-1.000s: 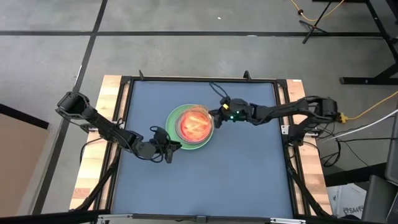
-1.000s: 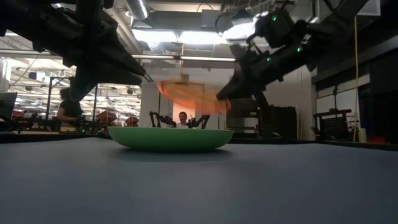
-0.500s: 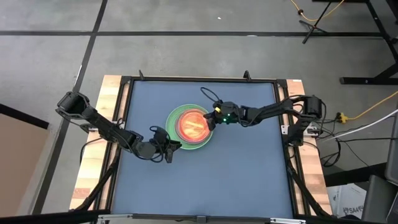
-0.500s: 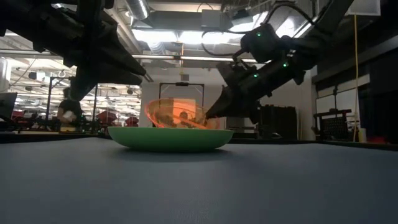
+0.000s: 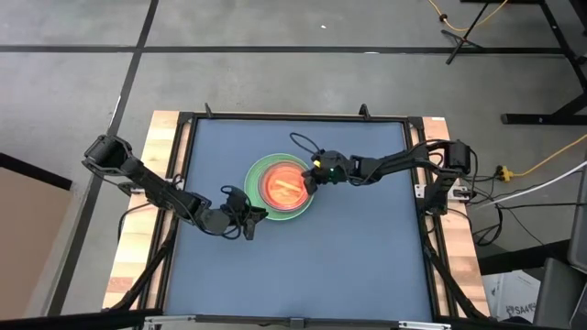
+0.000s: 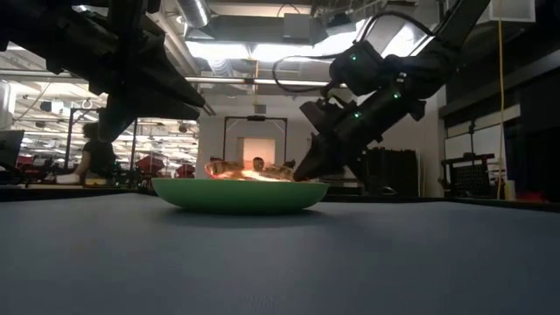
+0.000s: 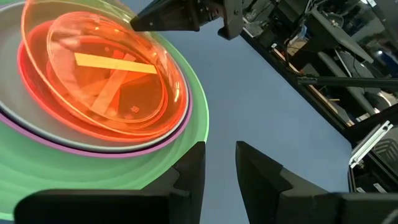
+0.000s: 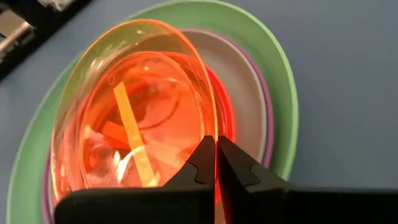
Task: Stack plastic plates
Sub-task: Stack the transparent orange plate on the transparent pink plate, then return to Home Position
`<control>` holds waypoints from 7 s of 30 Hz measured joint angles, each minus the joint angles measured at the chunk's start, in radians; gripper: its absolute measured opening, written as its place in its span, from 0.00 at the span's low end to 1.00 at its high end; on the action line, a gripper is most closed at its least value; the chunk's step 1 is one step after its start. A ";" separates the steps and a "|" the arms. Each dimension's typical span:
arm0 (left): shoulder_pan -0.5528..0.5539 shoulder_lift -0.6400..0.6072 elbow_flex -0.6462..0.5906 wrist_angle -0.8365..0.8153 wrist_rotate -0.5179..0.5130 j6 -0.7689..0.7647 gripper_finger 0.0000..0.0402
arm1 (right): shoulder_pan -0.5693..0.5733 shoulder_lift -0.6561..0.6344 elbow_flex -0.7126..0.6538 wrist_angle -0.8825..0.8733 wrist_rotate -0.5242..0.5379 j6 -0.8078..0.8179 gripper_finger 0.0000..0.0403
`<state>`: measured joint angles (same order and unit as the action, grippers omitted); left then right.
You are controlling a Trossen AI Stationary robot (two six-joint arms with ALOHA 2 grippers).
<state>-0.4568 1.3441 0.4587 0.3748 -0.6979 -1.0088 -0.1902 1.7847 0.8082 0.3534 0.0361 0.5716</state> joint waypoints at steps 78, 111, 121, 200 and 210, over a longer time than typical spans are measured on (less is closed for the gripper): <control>0.132 -0.015 0.000 0.369 0.189 0.474 0.21 | -0.144 -0.274 0.049 -0.066 -0.202 -0.256 0.23; 0.221 -0.801 0.000 -0.061 0.236 0.865 0.20 | -0.144 -0.882 0.175 -0.473 -0.274 -0.398 0.23; 0.221 -0.994 0.000 -0.213 0.236 0.890 0.20 | -0.144 -1.067 0.175 -0.664 -0.273 -0.399 0.23; 0.284 -1.341 -0.451 -0.091 0.247 1.152 0.21 | -0.144 -1.781 -0.801 -0.103 -0.254 -0.449 0.23; 0.426 -1.341 -0.451 -0.131 0.290 1.187 0.21 | -0.144 -1.781 -0.801 -0.219 -0.254 -0.450 0.23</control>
<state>-0.0307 0.0029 0.0074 0.2438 -0.4075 0.1785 -0.3344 0.0039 0.0074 0.1345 -0.2180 0.1219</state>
